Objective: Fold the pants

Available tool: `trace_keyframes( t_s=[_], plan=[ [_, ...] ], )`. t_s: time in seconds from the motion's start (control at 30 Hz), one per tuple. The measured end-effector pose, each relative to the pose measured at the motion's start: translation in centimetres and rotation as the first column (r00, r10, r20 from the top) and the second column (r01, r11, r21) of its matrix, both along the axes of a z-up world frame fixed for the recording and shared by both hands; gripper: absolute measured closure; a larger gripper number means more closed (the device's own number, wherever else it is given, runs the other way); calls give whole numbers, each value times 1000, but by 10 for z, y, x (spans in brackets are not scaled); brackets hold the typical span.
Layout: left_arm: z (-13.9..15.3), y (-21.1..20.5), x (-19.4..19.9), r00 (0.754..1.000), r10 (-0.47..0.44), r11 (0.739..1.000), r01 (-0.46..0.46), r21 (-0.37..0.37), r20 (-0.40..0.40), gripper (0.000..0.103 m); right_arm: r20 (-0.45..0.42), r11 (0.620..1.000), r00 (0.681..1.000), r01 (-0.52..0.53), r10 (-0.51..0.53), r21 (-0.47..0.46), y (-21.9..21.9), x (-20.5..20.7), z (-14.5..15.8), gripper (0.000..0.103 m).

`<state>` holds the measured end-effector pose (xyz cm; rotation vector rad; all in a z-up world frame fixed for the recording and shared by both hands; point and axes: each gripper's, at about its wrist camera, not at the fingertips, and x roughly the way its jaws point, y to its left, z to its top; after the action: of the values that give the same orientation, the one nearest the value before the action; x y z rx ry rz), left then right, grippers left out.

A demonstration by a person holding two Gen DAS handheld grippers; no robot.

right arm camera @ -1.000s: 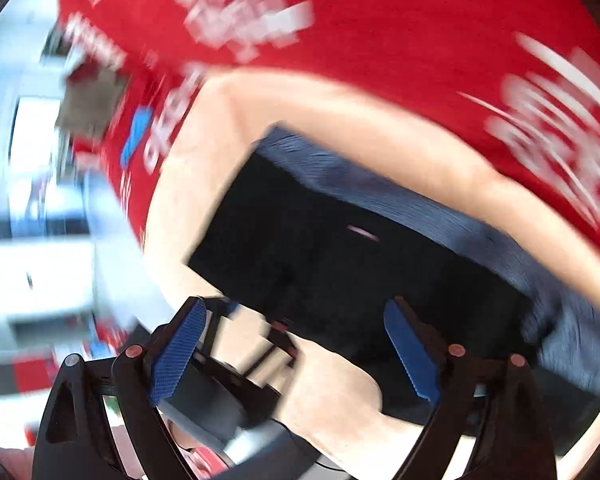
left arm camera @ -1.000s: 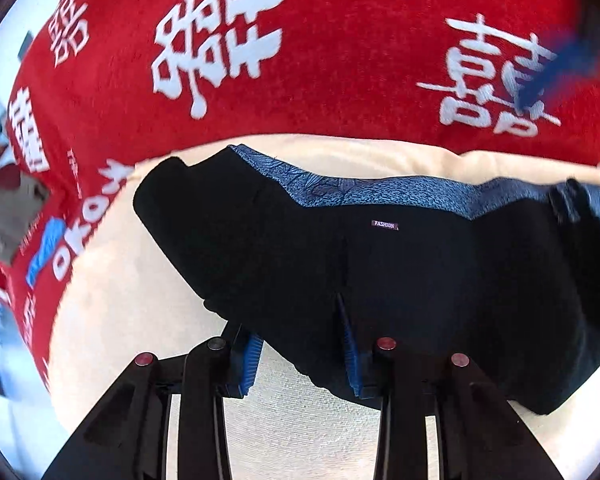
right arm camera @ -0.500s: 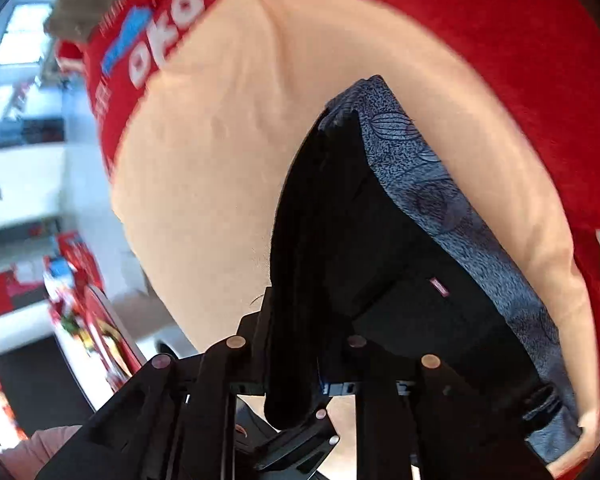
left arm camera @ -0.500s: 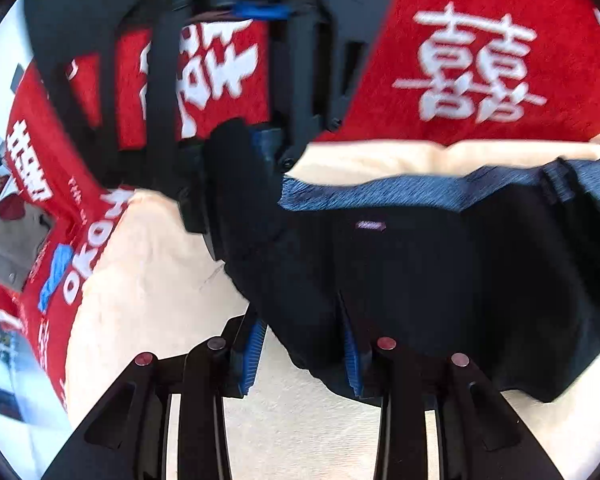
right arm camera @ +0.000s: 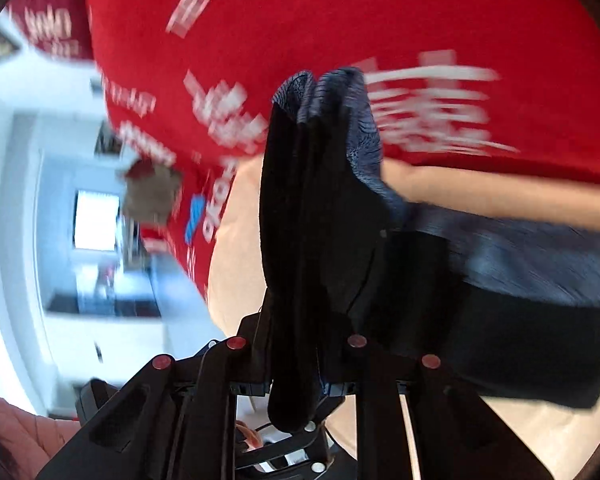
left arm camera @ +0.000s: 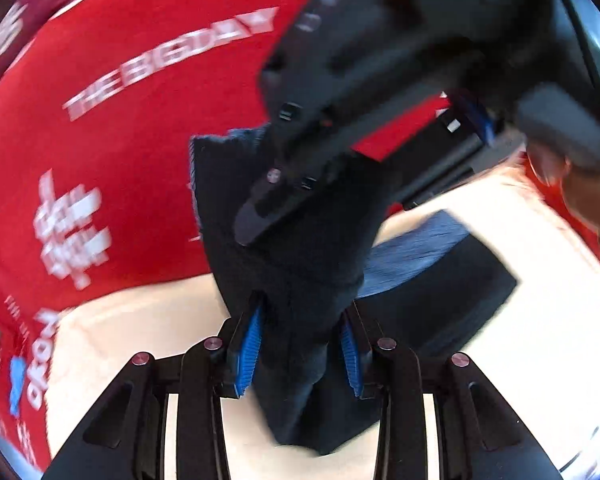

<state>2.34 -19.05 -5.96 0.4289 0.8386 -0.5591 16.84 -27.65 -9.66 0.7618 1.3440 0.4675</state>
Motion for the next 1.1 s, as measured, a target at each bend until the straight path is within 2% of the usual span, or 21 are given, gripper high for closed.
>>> trace_keyframes(
  t_s=[0.13, 0.2, 0.27, 0.3, 0.37, 0.43, 0.53, 0.57, 0.6, 0.67, 0.7, 0.77, 0.83, 0.87, 0.93, 1.0, 1.1],
  plan=[
    [-19, -67, -23, 993, -108, 993, 110, 32, -51, 67, -27, 991, 990, 135, -135, 13, -84, -52, -17, 83],
    [-41, -97, -36, 986, -142, 987, 148, 62, -92, 67, -57, 983, 982, 182, -181, 4, -120, -72, -35, 83],
    [-68, -117, -44, 978, -163, 978, 178, 110, -130, 66, -101, 977, 971, 214, -215, -22, -146, -88, -63, 83],
    [-85, -127, -47, 972, -172, 969, 196, 152, -158, 61, -130, 974, 966, 222, -226, -42, -155, -94, -80, 83],
    [-109, -136, -54, 965, -178, 950, 219, 222, -192, 58, -190, 972, 954, 226, -233, -61, -171, -104, -111, 81],
    [-111, -131, -61, 964, -196, 942, 236, 240, -177, 58, -199, 963, 944, 267, -265, -15, -173, -113, -124, 80],
    [-95, -116, -69, 953, -237, 941, 273, 198, -190, 57, -204, 955, 937, 295, -283, 29, -175, -111, -125, 76],
    [-86, -106, -67, 954, -219, 949, 257, 181, -203, 56, -203, 955, 937, 295, -284, 26, -176, -111, -123, 76],
    [-78, -96, -60, 957, -194, 959, 231, 165, -214, 48, -203, 956, 938, 292, -282, 21, -177, -111, -121, 77],
    [-62, -75, -45, 971, -111, 982, 140, 128, -212, 30, -190, 962, 945, 273, -267, 4, -174, -109, -113, 88],
    [-53, -61, -33, 980, -49, 991, 72, 115, -193, 29, -165, 967, 953, 254, -253, -11, -168, -111, -109, 90],
    [-47, -48, -14, 982, 37, 993, -15, 116, -188, 29, -105, 977, 972, 202, -208, -64, -160, -104, -89, 90],
    [-57, -32, 11, 969, 124, 986, -97, 132, -212, 29, -66, 980, 984, 159, -167, -122, -157, -99, -78, 90],
    [-66, -27, 20, 961, 155, 982, -125, 142, -229, 29, -74, 975, 987, 130, -145, -182, -156, -95, -82, 89],
    [-93, -20, 37, 929, 212, 971, -165, 172, -304, 29, -120, 949, 988, 60, -102, -308, -155, -95, -99, 85],
    [-112, -17, 42, 903, 245, 964, -189, 184, -354, 29, -124, 955, 984, 91, -130, -282, -157, -100, -103, 84],
    [-116, -14, 41, 899, 261, 963, -216, 161, -351, 23, -111, 940, 979, 129, -172, -316, -156, -107, -95, 81]
  ],
)
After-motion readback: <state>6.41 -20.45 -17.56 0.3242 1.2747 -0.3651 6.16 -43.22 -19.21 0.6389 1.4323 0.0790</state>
